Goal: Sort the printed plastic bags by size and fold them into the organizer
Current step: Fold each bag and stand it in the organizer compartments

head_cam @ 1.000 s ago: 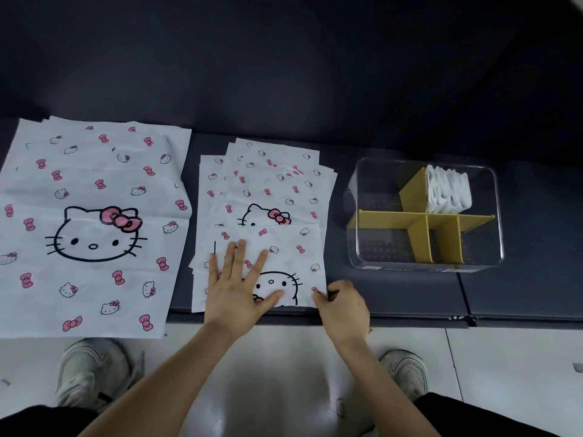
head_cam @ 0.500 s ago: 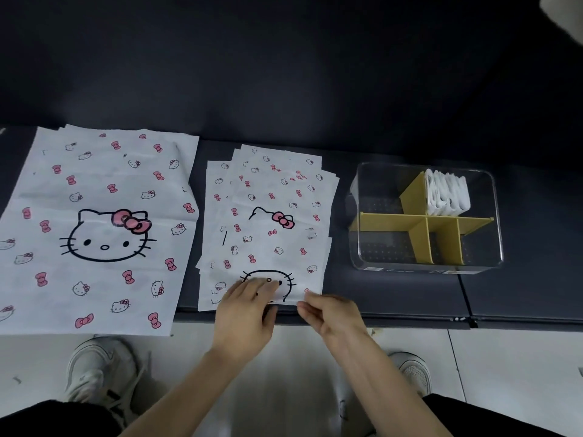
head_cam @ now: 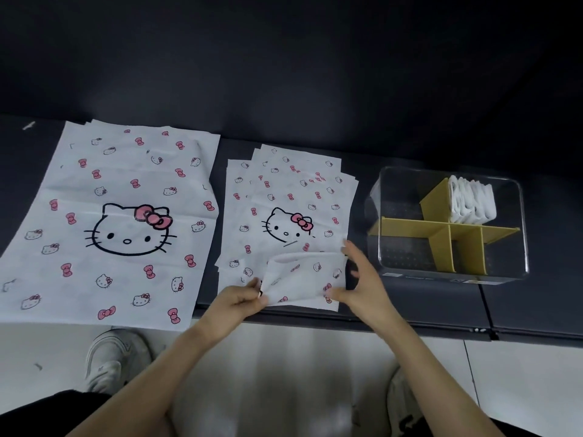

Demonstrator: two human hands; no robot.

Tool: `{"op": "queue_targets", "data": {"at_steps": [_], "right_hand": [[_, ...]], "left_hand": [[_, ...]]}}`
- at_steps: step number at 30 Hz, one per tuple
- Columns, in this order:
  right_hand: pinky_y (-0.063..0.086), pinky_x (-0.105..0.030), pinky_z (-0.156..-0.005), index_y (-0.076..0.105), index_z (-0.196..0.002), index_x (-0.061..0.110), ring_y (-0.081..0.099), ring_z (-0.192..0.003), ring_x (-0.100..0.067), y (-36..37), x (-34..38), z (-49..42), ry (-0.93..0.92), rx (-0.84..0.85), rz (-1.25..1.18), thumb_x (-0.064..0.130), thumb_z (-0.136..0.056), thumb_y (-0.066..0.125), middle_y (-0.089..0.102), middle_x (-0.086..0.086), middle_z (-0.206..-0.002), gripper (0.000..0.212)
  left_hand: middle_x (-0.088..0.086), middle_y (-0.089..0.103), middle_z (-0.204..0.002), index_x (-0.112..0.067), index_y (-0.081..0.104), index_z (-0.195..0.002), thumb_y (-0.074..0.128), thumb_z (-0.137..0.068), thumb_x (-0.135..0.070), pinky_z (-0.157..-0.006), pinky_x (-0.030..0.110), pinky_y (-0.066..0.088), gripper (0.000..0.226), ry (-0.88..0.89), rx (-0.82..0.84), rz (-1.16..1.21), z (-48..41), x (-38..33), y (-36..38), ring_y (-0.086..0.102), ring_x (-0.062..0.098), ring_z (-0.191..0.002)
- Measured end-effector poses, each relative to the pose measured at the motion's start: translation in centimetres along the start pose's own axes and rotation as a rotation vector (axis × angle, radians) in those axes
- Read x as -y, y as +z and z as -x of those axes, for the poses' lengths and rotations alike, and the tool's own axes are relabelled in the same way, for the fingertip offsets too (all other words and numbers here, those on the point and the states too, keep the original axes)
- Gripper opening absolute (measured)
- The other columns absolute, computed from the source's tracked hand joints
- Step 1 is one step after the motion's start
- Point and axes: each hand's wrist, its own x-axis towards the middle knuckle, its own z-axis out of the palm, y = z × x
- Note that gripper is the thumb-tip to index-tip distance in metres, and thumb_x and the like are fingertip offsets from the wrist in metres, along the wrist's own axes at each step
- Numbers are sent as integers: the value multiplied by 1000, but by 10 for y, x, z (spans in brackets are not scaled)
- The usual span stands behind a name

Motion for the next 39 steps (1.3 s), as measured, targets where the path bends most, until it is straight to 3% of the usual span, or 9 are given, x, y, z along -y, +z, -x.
{"op": "queue_targets", "data": {"at_steps": [3, 6, 12, 15, 17, 20, 23, 29, 39], "right_hand": [[50, -29, -80, 71, -87, 26, 62, -95, -11, 4, 1, -13, 29, 26, -71, 2, -76, 75, 69, 10, -98, 26], [48, -29, -70, 68, -71, 11, 64, -70, -7, 9, 6, -21, 88, 65, -205, 2, -79, 72, 72, 4, -71, 13], [43, -16, -61, 67, -73, 14, 62, -72, -3, 25, 8, -37, 97, 125, -98, 10, -79, 75, 71, 2, -77, 11], [45, -18, -69, 64, -68, 21, 63, -78, -1, 36, 0, -47, 92, 90, 16, 14, -79, 75, 70, 7, -76, 17], [46, -22, -79, 63, -66, 25, 64, -88, -3, 42, -6, -51, 98, 69, 86, 18, -79, 74, 70, 12, -74, 18], [41, -18, -77, 61, -67, 28, 61, -95, 2, 47, -8, -54, 93, 61, 160, 23, -80, 73, 69, 15, -76, 18], [42, -20, -78, 64, -73, 33, 58, -97, 2, 49, -7, -56, 97, 38, 173, 28, -80, 72, 68, 18, -91, 12], [55, -36, -75, 66, -86, 17, 65, -84, -18, 41, -7, -57, 238, 33, -59, 10, -81, 69, 67, 3, -92, 10], [58, -53, -72, 68, -77, 15, 69, -83, -30, 47, -15, -60, 267, -30, 0, 17, -76, 65, 71, -11, -85, 4]], "left_hand": [[-13, 32, -51, -13, 32, -53, 58, -90, 2, -63, 0, 27, 48, -33, 83, 36, -2, -10, -11, 24, -11, -89], [-13, 27, -51, -13, 31, -52, 69, -79, -16, -52, 13, 25, 47, -13, 135, 6, -2, -11, -18, 26, -1, -54], [6, 28, -64, -12, 41, -57, 65, -66, -54, -56, 25, 19, 49, 39, -30, 10, 1, -2, -10, 25, 17, -61], [7, 44, -63, -19, 63, -80, 64, -77, -43, -56, 23, 27, 24, 96, -160, 56, 2, 0, 2, 35, 12, -60], [17, 50, -64, -31, 59, -90, 63, -86, -30, -57, 23, 31, 5, 102, -307, 42, -2, 1, 11, 40, 11, -61], [5, 41, -53, -24, 52, -96, 62, -90, -12, -49, 16, 28, 17, 135, -612, -83, -7, 1, 23, 34, 11, -49], [-6, 57, -57, -14, 59, -103, 62, -89, -14, -56, 20, 34, 14, 99, -797, -255, -12, 2, 28, 49, 10, -55], [4, 62, -57, -1, 65, -91, 62, -86, -5, -61, 30, 38, 7, 208, -906, -462, -21, 14, 28, 57, 33, -56], [0, 39, -40, -10, 49, -106, 43, -87, -31, -50, 27, 36, 29, 393, -889, -922, -25, 29, 16, 39, 23, -37]]}}
